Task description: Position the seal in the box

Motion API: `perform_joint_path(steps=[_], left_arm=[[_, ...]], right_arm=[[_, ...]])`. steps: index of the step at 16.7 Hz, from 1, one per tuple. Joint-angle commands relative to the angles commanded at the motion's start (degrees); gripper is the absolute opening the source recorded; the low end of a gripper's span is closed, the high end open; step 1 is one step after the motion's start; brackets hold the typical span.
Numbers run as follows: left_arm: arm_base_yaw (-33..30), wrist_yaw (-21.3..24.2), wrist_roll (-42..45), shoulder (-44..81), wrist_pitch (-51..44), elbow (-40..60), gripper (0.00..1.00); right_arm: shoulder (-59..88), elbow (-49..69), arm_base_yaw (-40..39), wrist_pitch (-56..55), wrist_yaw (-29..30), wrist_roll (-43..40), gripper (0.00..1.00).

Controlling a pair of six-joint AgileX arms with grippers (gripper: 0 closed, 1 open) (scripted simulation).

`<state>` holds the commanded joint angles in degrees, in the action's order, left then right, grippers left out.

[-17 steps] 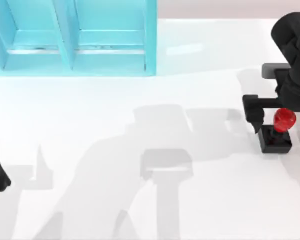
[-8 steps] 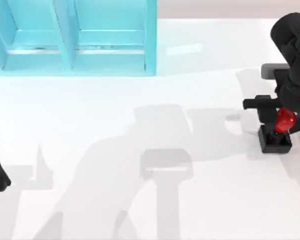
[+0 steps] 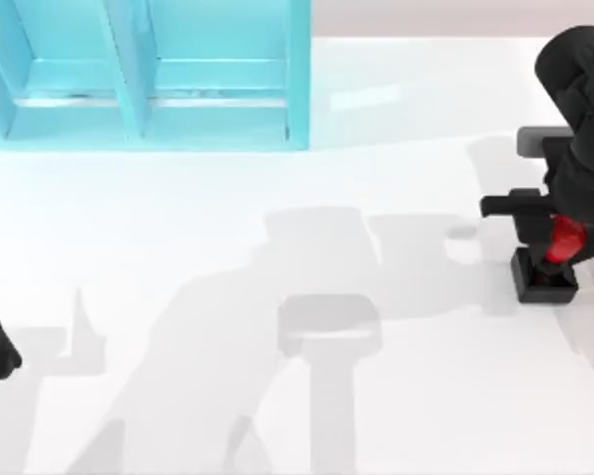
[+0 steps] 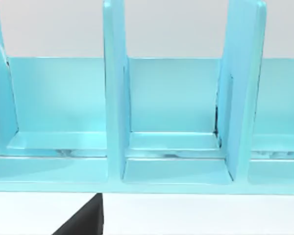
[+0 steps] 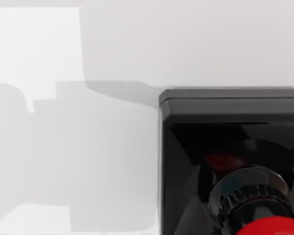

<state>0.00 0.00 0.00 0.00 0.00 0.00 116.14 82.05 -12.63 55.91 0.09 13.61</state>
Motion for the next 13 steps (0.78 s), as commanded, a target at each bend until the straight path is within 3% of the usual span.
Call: perform_joint_path(steps=[7,13], left_arm=[[0.00,0.00,0.00,0.00,0.00,0.00,1.00],[0.00,0.00,0.00,0.00,0.00,0.00,1.00]], right_arm=[[-0.10,0.96,0.13,0.95,0.02,0.05,0.00],[-2.23,12.68,0.29,15.87,-0.01,0.00,0.00]])
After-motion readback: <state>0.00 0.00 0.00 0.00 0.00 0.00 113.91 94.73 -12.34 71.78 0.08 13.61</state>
